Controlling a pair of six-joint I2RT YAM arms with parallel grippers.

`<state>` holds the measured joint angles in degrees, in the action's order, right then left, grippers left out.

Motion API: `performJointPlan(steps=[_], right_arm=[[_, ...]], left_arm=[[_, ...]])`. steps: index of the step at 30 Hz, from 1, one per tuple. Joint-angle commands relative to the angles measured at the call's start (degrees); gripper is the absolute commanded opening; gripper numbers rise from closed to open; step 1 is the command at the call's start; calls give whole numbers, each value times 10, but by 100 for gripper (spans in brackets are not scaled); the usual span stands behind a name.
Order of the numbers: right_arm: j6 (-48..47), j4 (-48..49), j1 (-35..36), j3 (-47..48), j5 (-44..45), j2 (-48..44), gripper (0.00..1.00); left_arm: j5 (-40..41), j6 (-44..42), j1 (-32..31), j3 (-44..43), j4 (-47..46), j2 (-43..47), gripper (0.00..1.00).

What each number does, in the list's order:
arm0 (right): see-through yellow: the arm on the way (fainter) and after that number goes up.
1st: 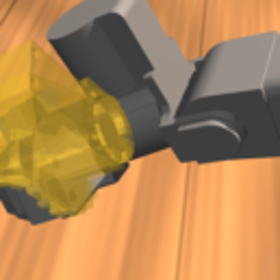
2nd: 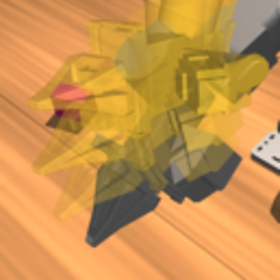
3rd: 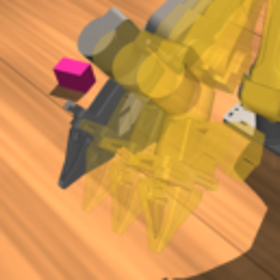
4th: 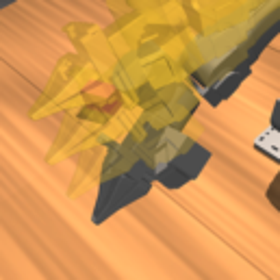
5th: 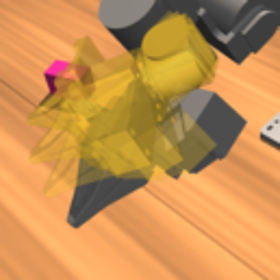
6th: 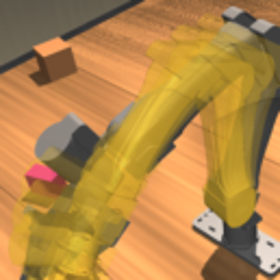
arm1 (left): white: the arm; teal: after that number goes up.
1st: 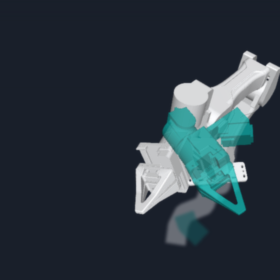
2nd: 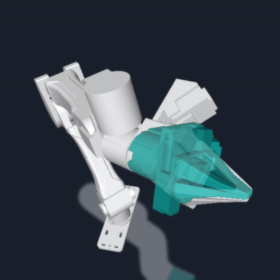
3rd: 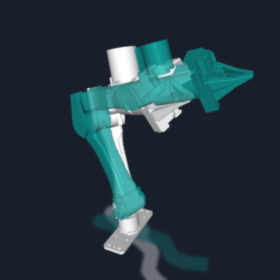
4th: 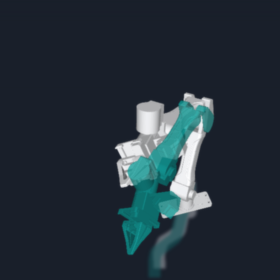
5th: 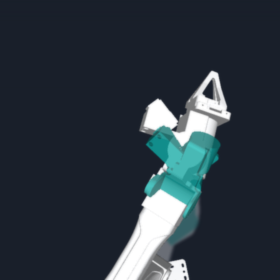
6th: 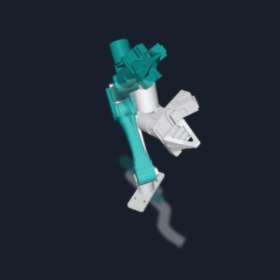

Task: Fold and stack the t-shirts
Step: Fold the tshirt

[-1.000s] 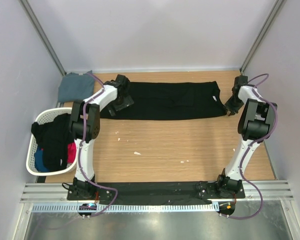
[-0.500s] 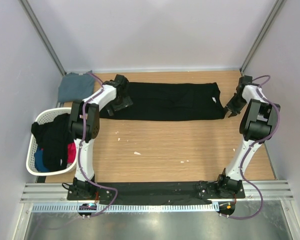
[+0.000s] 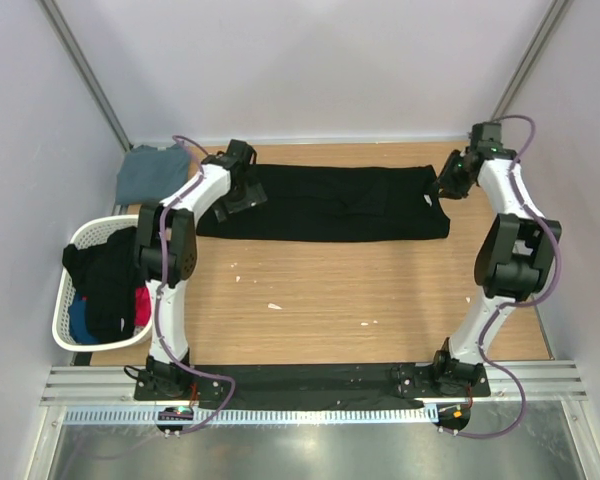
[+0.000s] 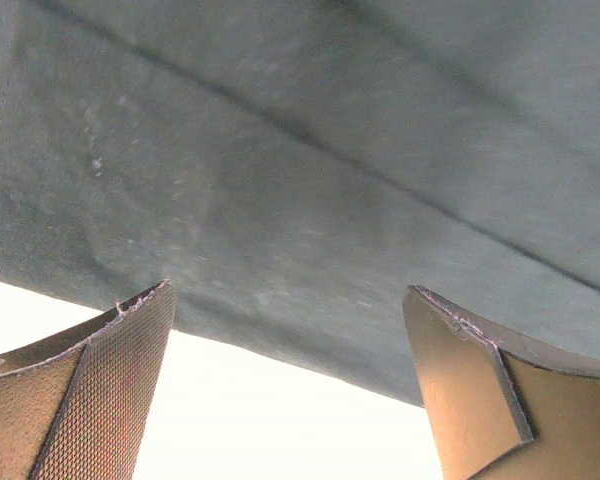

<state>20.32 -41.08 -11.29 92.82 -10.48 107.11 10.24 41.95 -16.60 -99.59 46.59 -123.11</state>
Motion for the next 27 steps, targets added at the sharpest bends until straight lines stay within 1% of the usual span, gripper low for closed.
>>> performJointPlan(steps=[1, 4, 8, 9, 10, 12, 15, 18, 22, 26, 27], right_arm=[[-17, 10, 28, 10, -24, 63, 36], [-16, 27, 51, 25, -27, 92, 36], [-12, 43, 72, 50, -29, 133, 36], [-12, 52, 73, 48, -29, 140, 36], [-12, 70, 76, 47, -27, 148, 35], [-12, 88, 76, 50, -18, 176, 35], [-11, 89, 76, 76, 6, 210, 33], [-12, 97, 76, 86, 6, 214, 33], [-14, 132, 77, 76, -1, 203, 33], [-1, 137, 77, 70, -9, 204, 33], [2, 140, 75, 66, -17, 203, 33]], left_arm=[[-18, -7, -13, -45, -3, 59, 96], [-42, -6, -26, -50, -25, 72, 96], [-77, -5, -62, -59, -62, 67, 96], [-96, -5, -68, -61, -72, 64, 96], [-99, -5, -75, -66, -92, 54, 96], [-136, -7, -93, -75, -120, 43, 96], [-153, -22, -118, -97, -159, 16, 96], [-175, -37, -140, -128, -178, -15, 96], [-194, -62, -163, -155, -218, -49, 96], [-211, -55, -181, -211, -245, -94, 96], [-212, -52, -185, -243, -244, -115, 96]])
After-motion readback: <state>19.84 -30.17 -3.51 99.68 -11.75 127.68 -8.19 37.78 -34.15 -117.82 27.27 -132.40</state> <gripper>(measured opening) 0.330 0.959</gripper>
